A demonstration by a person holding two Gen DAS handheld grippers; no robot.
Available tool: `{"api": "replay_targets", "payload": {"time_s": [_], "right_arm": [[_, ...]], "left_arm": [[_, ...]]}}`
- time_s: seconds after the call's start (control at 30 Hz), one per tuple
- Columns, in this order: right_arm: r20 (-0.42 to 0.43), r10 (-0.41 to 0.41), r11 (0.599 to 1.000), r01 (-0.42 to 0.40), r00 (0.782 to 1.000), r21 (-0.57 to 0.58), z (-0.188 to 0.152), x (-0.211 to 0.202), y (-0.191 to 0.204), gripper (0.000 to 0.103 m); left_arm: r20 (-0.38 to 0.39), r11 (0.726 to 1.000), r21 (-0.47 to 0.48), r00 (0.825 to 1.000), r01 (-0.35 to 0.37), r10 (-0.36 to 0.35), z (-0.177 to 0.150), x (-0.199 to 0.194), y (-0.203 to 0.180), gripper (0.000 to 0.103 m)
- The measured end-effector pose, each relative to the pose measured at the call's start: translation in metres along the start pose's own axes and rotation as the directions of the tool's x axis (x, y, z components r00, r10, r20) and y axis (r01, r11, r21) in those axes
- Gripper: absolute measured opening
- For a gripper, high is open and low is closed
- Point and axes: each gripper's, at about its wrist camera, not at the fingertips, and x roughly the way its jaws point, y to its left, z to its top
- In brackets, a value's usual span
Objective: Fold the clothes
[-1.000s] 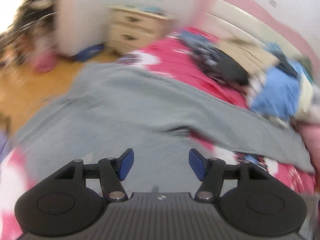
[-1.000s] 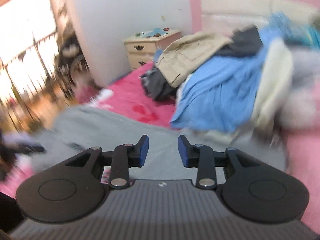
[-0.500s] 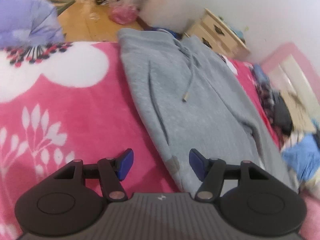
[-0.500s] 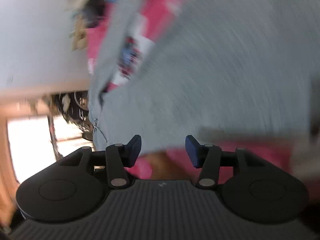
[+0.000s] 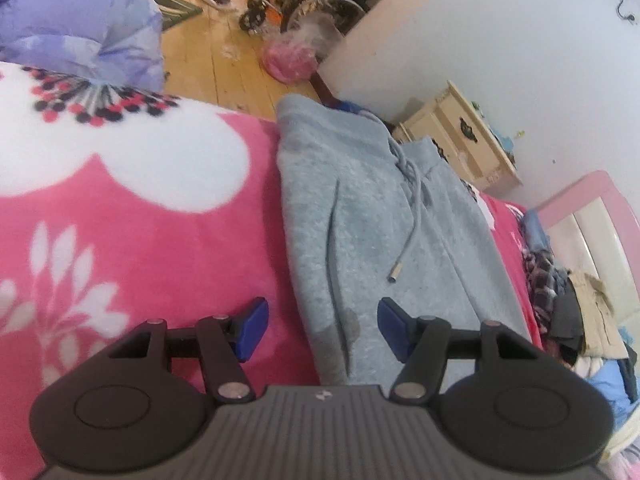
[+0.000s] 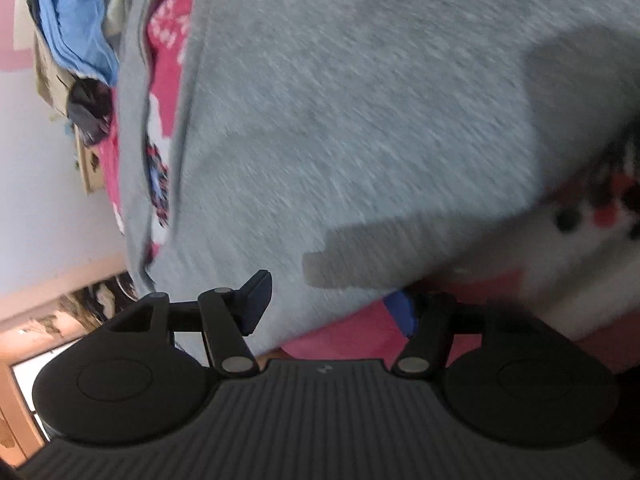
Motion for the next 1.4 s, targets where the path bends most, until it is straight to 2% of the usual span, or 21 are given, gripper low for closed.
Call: {"api": "replay_targets", "payload": {"time_s": [0.2,0.3,0.43,0.57,0.7,0.77,0.87,0.93,1.03,1.17,1.4], "right_arm": [[0.097,0.095,0.995,-0.095,0.991,-0.001,0.009,-0.007,0.008,0.062],[0.075,0.077,0.997,-0.075,0.994,-0.03,0.005,-0.001,0.008,0.062],[-0.006,0.077,0.997,-0.077,0.997,0.025,0.0,0.015,-0.003,0.059],[0.053,0.107,0.993,-0.109,0.993,0.037,0.01,0.008,0.001,0.056],[0.067,0.101,0.994,-0.103,0.993,0.027,0.011,0.008,0.002,0.057],[0.072,0.095,0.995,-0.097,0.993,0.022,0.012,0.008,0.002,0.057],[0.072,0.091,0.995,-0.093,0.993,0.024,0.013,0.008,0.003,0.057],[0.07,0.093,0.995,-0.095,0.993,0.024,0.015,0.01,0.007,0.057],[0.071,0.095,0.995,-0.097,0.993,0.026,0.015,0.01,0.008,0.057],[0.067,0.092,0.995,-0.094,0.993,0.016,0.014,0.006,0.005,0.057],[0.061,0.096,0.995,-0.096,0.994,0.002,0.017,0.009,0.003,0.057]], "left_arm": [[0.022,1.0,-0.007,1.0,-0.014,0.014,-0.001,-0.004,0.004,0.062],[0.034,1.0,0.001,0.999,-0.02,0.02,0.0,-0.002,0.003,0.062],[0.06,0.998,-0.063,0.998,-0.001,0.004,0.005,-0.003,0.011,0.061],[0.119,0.998,-0.062,0.992,-0.02,0.027,0.02,0.0,0.016,0.061],[0.127,0.992,-0.127,0.992,0.013,0.003,0.033,0.012,0.029,0.061],[0.124,0.994,-0.104,0.992,0.028,-0.015,0.035,0.016,0.028,0.066],[0.125,0.996,-0.077,0.992,0.045,-0.035,0.038,0.02,0.023,0.067],[0.12,0.993,-0.092,0.991,0.074,-0.063,0.042,0.023,0.022,0.066],[0.095,0.992,-0.065,0.991,0.104,-0.098,0.044,0.031,0.015,0.059],[0.039,0.994,0.02,0.993,0.108,-0.109,0.039,0.044,-0.002,0.057],[-0.066,0.985,0.093,0.988,0.148,-0.142,0.007,0.029,-0.006,0.051]]}}
